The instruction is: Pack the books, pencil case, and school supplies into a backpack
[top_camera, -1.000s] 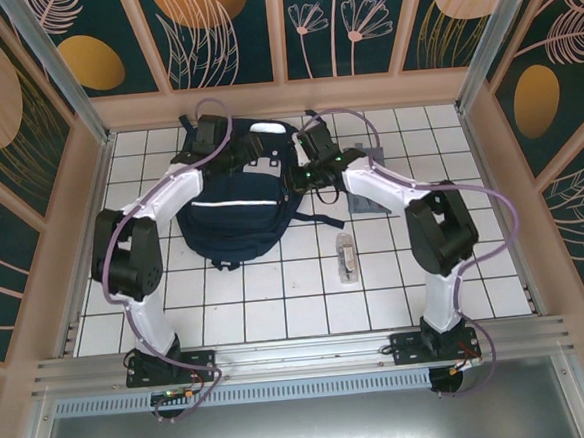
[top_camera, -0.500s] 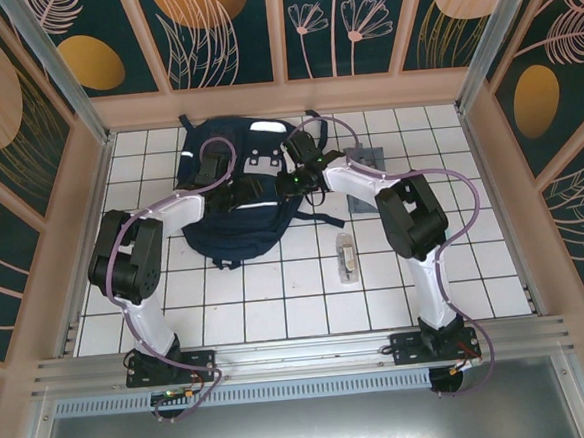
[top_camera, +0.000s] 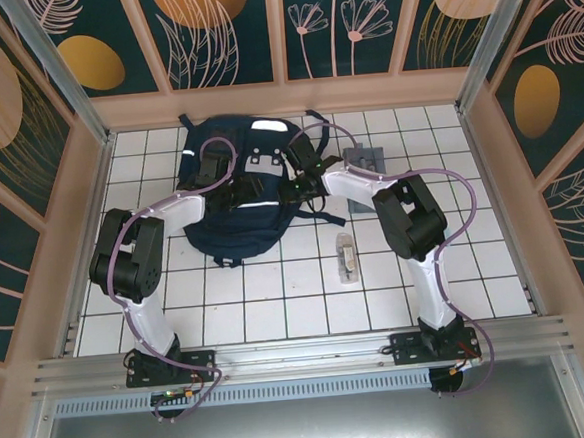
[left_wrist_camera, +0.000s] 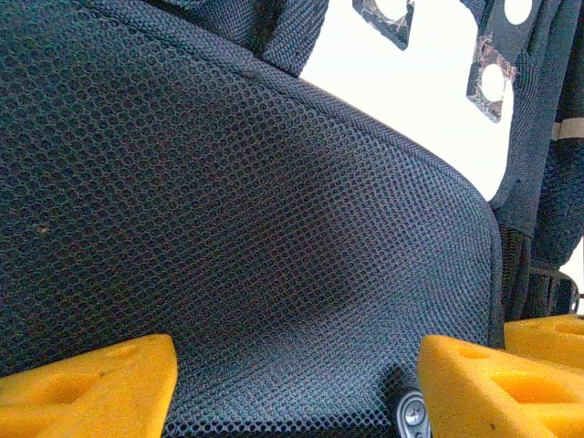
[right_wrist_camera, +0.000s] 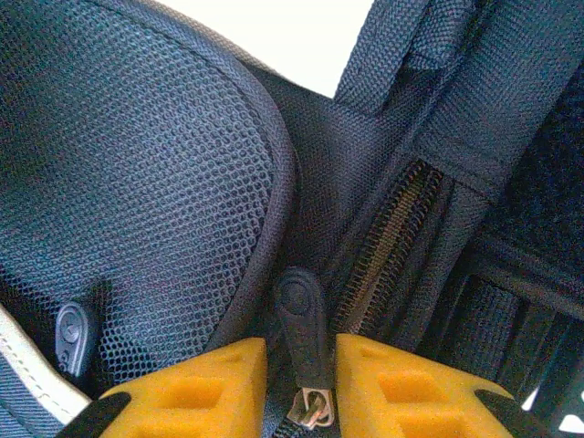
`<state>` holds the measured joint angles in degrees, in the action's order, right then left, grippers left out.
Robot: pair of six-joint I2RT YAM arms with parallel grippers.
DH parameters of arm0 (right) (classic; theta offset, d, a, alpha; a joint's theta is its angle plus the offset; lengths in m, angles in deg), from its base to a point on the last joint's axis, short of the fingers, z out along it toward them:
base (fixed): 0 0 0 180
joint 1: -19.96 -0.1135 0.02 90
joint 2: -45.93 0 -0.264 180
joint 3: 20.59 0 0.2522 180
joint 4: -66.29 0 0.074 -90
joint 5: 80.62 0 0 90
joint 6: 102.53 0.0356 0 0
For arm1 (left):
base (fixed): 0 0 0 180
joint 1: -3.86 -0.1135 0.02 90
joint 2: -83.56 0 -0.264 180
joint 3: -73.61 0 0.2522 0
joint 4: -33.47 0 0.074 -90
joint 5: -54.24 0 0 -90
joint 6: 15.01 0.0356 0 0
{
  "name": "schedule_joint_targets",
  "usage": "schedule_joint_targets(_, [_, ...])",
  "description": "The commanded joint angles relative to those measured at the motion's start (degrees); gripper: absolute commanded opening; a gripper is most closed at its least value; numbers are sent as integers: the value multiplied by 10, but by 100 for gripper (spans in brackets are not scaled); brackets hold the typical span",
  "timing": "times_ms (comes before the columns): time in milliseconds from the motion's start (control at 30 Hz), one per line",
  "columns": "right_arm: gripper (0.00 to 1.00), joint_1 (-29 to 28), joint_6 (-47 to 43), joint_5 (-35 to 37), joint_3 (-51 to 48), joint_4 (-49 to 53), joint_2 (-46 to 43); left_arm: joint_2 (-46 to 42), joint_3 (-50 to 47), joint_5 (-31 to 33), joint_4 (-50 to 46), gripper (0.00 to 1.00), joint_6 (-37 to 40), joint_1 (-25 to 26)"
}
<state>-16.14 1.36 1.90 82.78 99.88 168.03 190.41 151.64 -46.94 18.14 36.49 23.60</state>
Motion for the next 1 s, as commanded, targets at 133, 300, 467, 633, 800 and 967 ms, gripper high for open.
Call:
schedule_joint_targets(133, [11,3,29,-52,-55,-39,10,48,-20,-37,15,71,-28,2])
schedule_joint_targets(300, [0,25,46,-103,-109,-107,-55,63,-20,-38,39,71,-50,2])
schedule_joint_targets(467, [0,-5,33,-126,-186,-160,-111,77,-61,-52,160,70,-163,4])
schedule_joint_targets(633, [0,-75,37,-71,-262,-214,-152,75,-96,-20,229,70,-223,24])
schedule_joint_targets(800, [0,-99,71,-43,-259,-267,-137,70,-112,-20,255,70,-251,41])
schedule_joint_targets(967, [0,-68,102,-37,-240,-292,-125,31,-140,-5,248,72,-242,41])
